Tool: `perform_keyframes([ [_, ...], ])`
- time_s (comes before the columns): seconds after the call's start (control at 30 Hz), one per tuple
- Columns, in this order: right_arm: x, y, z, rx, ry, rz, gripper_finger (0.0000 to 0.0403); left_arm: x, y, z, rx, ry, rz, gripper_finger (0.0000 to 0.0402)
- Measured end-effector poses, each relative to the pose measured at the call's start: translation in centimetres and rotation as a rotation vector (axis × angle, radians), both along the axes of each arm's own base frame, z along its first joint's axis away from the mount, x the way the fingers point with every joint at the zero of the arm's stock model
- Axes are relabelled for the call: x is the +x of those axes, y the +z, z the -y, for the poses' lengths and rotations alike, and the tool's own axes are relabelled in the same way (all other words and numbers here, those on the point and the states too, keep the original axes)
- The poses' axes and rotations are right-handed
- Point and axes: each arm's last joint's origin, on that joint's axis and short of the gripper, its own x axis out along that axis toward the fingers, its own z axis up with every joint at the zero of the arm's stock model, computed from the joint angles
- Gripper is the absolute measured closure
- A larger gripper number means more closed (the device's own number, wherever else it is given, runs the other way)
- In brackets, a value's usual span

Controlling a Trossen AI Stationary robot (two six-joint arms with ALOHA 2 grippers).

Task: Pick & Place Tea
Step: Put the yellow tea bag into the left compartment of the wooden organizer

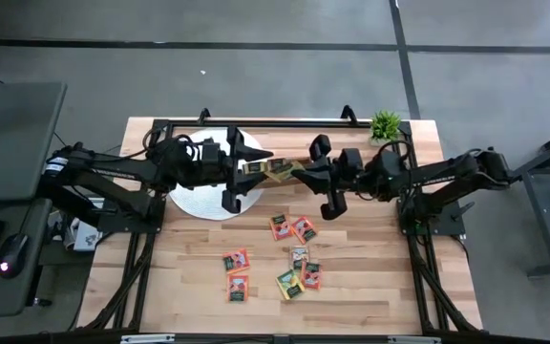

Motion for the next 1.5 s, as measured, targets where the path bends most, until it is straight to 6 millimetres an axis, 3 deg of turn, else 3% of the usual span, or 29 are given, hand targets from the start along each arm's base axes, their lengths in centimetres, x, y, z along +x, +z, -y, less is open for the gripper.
perform_keyframes([
  [0.33, -1.4, 1.3, 0.1, -0.021, -0.017, 0.034, 0.0402, -0.1, 0.2, 0.5, 0.021, -0.157, 0.026, 0.0211],
  [0.63, -1.4, 1.1, 0.1, -0.033, -0.019, -0.027, 0.0402, -0.2, 0.3, 0.1, -0.022, -0.051, 0.038, 0.0211],
  [1.0, -1.3, 0.9, 0.1, -0.027, -0.027, -0.054, 0.0402, -0.2, 0.4, 0.1, -0.029, -0.055, 0.045, 0.0211],
  [1.5, -1.2, 0.7, 0.2, -0.020, -0.042, -0.076, 0.0403, 1.9, -0.8, 0.1, -0.051, -0.011, 0.064, 0.0212],
])
